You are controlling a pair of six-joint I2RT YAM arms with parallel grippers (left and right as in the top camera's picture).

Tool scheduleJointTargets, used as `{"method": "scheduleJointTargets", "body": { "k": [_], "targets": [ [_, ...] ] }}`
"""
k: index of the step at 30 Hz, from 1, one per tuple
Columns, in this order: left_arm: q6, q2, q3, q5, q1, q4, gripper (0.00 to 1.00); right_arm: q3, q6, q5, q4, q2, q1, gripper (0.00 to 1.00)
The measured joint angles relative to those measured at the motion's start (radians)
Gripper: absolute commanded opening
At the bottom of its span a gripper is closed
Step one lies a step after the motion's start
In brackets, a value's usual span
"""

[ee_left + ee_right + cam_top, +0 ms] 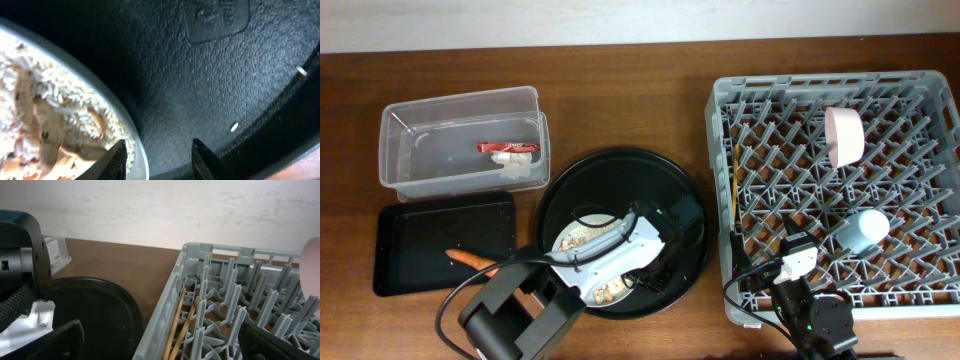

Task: Sort waste into correct bins and load items into the dishwasher rack
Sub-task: 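Grasp the rim of the white plate with the left gripper, then lift the plate left and tip the rice scraps onto the black tray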

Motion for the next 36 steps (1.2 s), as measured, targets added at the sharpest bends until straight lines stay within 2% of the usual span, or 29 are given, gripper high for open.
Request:
{"method": "scheduleJointTargets", "body": {
  "k": [3,7,9,17,27,30,36],
  "targets": [
    [-0.004,0.0,-0.025,-0.005,0.0,0.017,0.21,0.0,0.0,0.0,0.0,0.0,0.0,0.98],
    [0.0,0.0,-0.028,-0.029,0.002,0.016,0.11,0.0,0.0,0.0,0.0,0.0,0.0,0.98],
    [-0.002,0.0,-0.028,-0.053,0.002,0.017,0.0,0.0,0.0,0.0,0.0,0.0,0.0,0.98],
    [-0.008,-0.001,-0.013,-0.208,-0.008,-0.037,0.0,0.0,0.0,0.0,0.0,0.0,0.0,0.98],
    [-0.016,0.006,0.276,-0.349,0.003,-0.258,0.0,0.0,0.0,0.0,0.0,0.0,0.0,0.98],
    [-0.055,0.006,0.344,-0.38,0.034,-0.362,0.0,0.0,0.0,0.0,0.0,0.0,0.0,0.98],
    [-0.077,0.005,0.374,-0.367,0.168,-0.435,0.0,0.0,0.0,0.0,0.0,0.0,0.0,0.98]
  ]
}}
